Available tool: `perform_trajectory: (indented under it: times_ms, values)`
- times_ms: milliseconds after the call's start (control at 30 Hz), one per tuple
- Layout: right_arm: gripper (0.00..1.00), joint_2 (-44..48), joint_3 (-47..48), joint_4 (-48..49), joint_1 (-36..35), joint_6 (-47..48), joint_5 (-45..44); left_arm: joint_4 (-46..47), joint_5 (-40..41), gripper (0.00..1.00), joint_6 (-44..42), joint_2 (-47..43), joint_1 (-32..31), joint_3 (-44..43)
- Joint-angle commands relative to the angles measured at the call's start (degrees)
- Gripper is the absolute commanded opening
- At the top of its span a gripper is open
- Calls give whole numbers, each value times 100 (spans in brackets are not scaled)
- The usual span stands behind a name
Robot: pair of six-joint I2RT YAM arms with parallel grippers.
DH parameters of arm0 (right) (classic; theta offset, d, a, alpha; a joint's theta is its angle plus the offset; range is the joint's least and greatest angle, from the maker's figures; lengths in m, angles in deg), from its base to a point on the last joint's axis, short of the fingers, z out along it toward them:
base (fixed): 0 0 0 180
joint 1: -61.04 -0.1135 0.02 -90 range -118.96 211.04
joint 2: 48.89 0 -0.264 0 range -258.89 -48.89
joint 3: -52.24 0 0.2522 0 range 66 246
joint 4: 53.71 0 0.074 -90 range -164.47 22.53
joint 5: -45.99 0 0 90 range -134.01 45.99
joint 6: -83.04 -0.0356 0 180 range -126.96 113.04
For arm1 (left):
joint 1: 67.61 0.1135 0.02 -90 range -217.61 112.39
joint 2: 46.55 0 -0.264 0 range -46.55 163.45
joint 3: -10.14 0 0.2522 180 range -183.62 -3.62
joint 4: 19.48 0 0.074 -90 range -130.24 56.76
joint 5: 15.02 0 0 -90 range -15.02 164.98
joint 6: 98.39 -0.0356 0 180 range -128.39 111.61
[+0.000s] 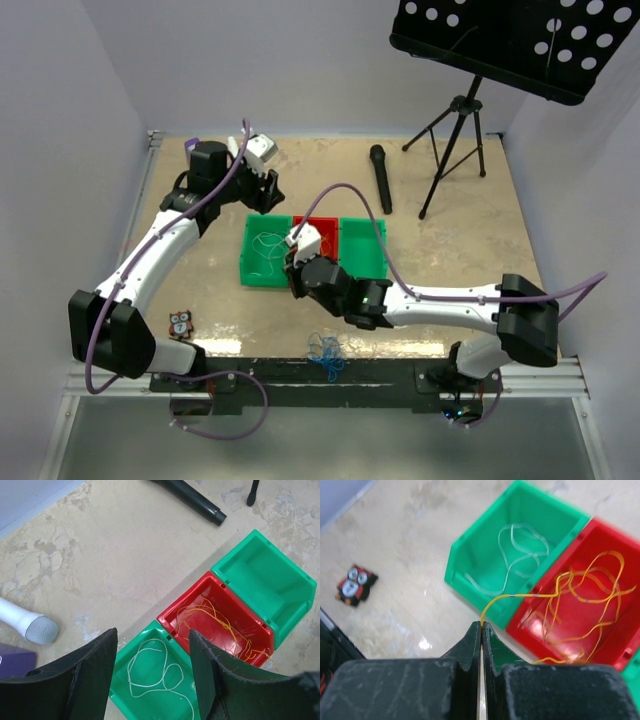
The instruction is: Untangle the cables
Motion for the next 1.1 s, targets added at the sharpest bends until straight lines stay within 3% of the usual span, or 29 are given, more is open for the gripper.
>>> perform_trajectory:
  times_ms: [0,300,733,1067]
  values:
    - [0,103,220,78,430,398,16,181,-158,64,144,-216,41,24]
    - [0,-379,308,552,1309,697,306,163,-201,64,162,-252,41,95]
    - [0,-1636,695,764,1687,285,333,119,-263,64,136,-339,41,130]
    - [0,-2507,1143,299,1732,-260,544,181,-272,64,162,-331,41,139]
